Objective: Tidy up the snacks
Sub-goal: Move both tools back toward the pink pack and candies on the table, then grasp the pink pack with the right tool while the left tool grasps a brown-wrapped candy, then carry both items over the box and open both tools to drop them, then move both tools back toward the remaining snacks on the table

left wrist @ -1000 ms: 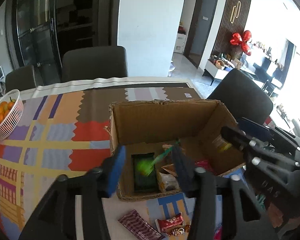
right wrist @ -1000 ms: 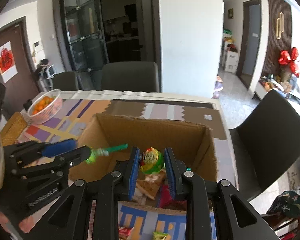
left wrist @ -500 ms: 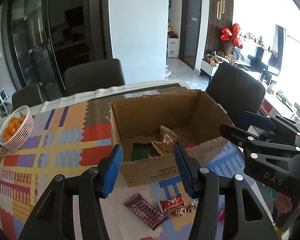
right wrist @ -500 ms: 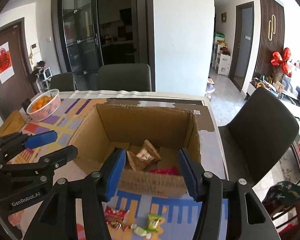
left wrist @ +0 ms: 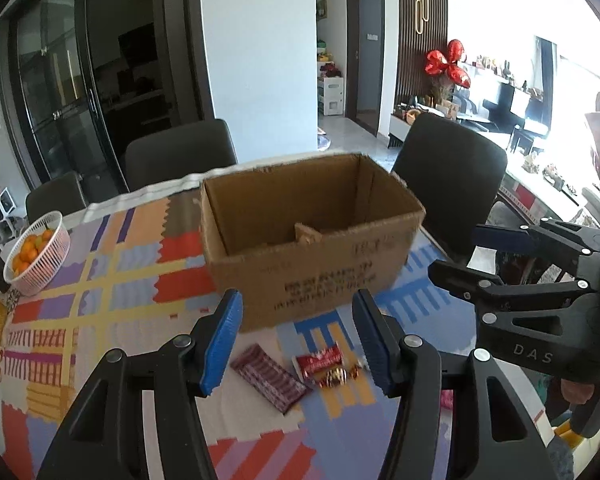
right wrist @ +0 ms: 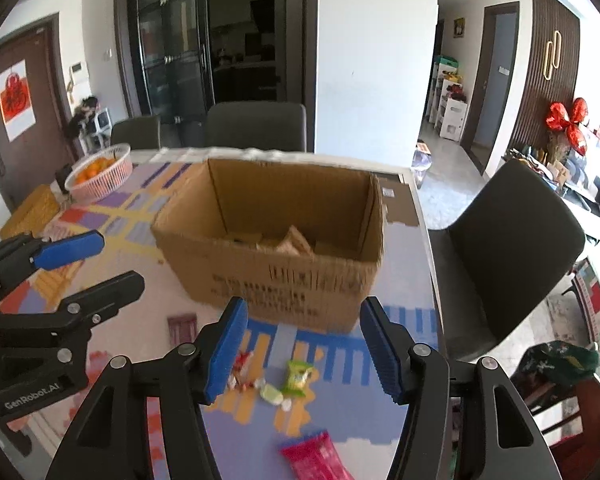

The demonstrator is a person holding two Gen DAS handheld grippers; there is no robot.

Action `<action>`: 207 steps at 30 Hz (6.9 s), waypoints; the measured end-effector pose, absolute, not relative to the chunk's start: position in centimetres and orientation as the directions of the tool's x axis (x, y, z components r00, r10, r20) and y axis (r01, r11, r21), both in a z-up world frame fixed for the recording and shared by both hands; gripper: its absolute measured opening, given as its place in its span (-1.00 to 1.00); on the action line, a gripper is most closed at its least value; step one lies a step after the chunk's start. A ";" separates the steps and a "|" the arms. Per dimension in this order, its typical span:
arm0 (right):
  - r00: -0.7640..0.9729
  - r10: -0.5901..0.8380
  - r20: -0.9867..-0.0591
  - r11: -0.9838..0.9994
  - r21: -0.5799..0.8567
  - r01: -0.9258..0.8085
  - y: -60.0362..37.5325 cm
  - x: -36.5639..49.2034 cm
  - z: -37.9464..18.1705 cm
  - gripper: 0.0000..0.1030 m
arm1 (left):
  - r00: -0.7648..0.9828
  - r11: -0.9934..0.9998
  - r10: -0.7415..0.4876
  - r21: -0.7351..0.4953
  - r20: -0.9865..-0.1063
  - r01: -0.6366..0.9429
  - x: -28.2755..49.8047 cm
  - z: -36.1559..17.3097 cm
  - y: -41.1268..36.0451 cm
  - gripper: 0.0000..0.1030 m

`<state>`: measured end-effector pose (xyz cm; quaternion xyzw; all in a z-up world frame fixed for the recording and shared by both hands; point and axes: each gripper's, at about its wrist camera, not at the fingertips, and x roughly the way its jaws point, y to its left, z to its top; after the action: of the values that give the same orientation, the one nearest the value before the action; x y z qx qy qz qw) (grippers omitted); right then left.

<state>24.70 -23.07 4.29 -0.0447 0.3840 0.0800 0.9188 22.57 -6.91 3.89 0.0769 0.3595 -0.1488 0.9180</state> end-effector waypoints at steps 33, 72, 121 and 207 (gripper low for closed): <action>0.361 0.057 -0.931 0.971 -0.033 -0.238 -26.0 18.6 -10.5 0.16 | 0.439 0.903 -0.186 0.023 -0.879 0.430 17.8 -9.7 -11.7 0.11; 0.468 0.110 -0.877 0.994 0.096 -0.052 -23.6 20.8 -10.3 -0.12 | 0.409 0.867 -0.304 -0.073 -0.861 0.492 23.0 -10.4 -8.5 -0.18; 0.493 0.130 -0.860 0.983 0.178 0.052 -24.0 21.2 -9.8 -0.12 | 0.478 0.863 -0.272 0.007 -0.835 0.504 23.7 -8.9 -9.8 -0.55; 0.749 0.108 -0.654 0.994 0.071 -0.081 -22.0 29.5 6.6 0.10 | 0.730 0.945 -0.254 -0.002 -0.635 0.327 29.2 5.5 -5.6 -0.09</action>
<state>29.46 -21.98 6.55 0.0189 0.3509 0.0507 0.9349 29.18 -5.59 5.54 0.0548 0.3326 -0.1562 0.9284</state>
